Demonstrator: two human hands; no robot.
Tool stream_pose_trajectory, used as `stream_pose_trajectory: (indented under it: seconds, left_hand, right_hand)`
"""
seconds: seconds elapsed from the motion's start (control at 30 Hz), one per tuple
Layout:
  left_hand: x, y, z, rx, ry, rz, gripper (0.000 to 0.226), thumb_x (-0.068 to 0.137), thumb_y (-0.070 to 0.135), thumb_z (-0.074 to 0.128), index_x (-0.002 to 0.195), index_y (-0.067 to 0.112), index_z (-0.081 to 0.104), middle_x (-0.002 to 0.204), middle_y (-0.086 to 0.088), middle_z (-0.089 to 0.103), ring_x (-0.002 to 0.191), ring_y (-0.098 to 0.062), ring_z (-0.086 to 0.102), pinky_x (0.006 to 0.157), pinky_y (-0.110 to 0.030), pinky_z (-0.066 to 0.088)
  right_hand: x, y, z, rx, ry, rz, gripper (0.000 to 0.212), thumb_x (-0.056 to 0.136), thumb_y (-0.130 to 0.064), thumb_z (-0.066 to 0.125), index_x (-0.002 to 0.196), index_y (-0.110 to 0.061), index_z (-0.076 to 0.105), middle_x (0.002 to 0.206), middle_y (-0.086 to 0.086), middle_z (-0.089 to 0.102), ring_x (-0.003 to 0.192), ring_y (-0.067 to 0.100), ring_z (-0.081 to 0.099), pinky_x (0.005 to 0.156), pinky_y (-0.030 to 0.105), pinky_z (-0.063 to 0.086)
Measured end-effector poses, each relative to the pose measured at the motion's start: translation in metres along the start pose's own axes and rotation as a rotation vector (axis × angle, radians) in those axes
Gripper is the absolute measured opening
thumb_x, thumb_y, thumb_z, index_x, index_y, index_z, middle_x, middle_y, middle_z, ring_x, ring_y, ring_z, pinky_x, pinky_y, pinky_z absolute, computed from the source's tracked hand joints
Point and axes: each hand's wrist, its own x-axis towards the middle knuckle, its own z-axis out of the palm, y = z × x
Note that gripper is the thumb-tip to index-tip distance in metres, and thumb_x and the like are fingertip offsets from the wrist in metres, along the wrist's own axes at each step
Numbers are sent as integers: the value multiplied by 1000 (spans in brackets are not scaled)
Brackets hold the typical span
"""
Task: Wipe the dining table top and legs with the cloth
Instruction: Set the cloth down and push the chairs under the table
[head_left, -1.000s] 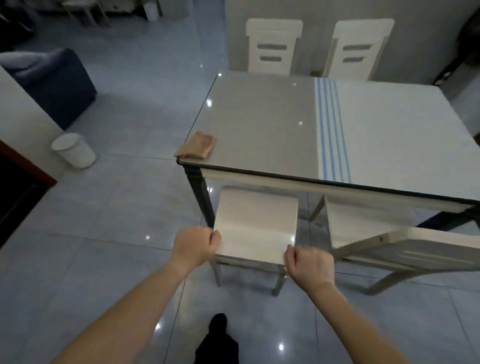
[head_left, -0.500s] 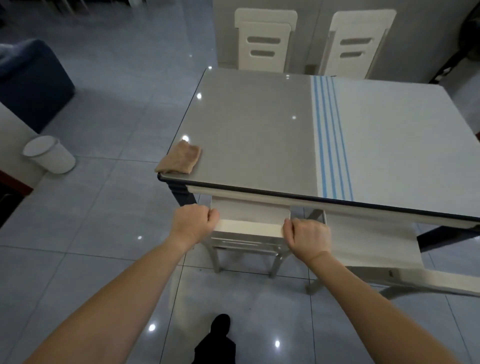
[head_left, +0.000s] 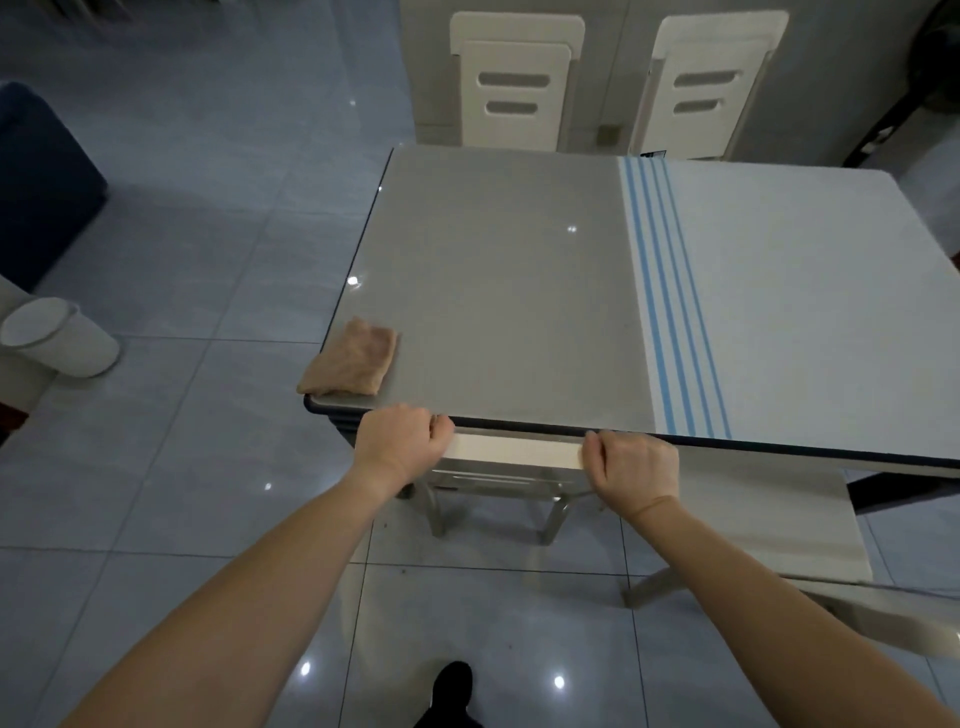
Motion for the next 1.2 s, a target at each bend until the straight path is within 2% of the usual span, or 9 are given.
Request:
stream_pose_trajectory:
  seconds: [0.13,0.27,0.43,0.5,0.6,0.77,0.87,0.97,1.2]
  left_hand:
    - [7,-3,2,-37,-5,-5,46,85,40,35,54,11,53,57,-7,61,57,-29,58,46,-27,35]
    - [7,-3,3,-31,-13,26,45,85,39,32,62,12,59,69,-8,67,67,-32,62,53,-30,43]
    - [4,-1,-3,-49,-67,28,44,91,37,34,76,11,65,86,-14,69,85,-34,64,63,-32,41]
    - [2,-1,-10,-122,-119,46,38,93,32,35,79,12,64,90,-15,68,89,-34,63,66,-33,42]
    - [-3,1,-16,-400,-63,91,26,93,26,44,92,13,67,97,-11,68,95,-30,61,76,-34,43]
    - [-69,23,-22,-847,62,173,18,89,20,49,95,14,65,96,3,61,92,-8,53,85,-22,40]
    - [-122,30,2,-1045,-158,82,17,94,11,48,95,14,65,97,-1,65,93,-12,58,85,-26,43]
    - [-181,35,44,-1142,-402,-109,26,94,4,45,84,17,65,87,-7,65,85,-23,60,75,-29,46]
    - [-297,50,111,-919,-763,-193,24,94,5,44,82,10,64,86,-13,64,70,-23,54,65,-28,41]
  right_hand:
    - [7,-1,-1,-4,36,11,51,88,-34,36,43,-14,50,37,2,46,31,25,43,46,16,8]
    - [5,-3,-5,-21,-58,45,54,89,-41,30,52,-13,58,46,7,56,43,29,55,44,23,25]
    - [8,-8,-13,-26,-217,126,53,94,-45,26,77,-13,64,76,13,68,76,35,64,57,32,31]
    - [5,-8,-18,149,-222,173,46,93,-44,33,85,-13,66,84,12,69,85,34,63,64,34,39]
    - [-22,-16,-40,608,-55,263,26,95,-29,52,114,-15,63,110,-1,64,106,14,55,92,31,42]
    - [-123,-36,-75,1143,224,603,17,95,-14,55,108,-8,63,100,7,67,94,12,63,83,22,49]
    - [-208,-36,-73,1322,292,903,14,97,-4,50,103,-1,62,91,16,67,87,25,65,79,33,51]
    - [-304,-39,-70,1334,305,1135,18,98,-2,47,95,-2,64,89,22,68,81,27,65,72,29,52]
    - [-508,-32,-67,1289,258,1630,20,99,-10,48,90,-2,63,88,19,65,76,29,62,65,31,49]
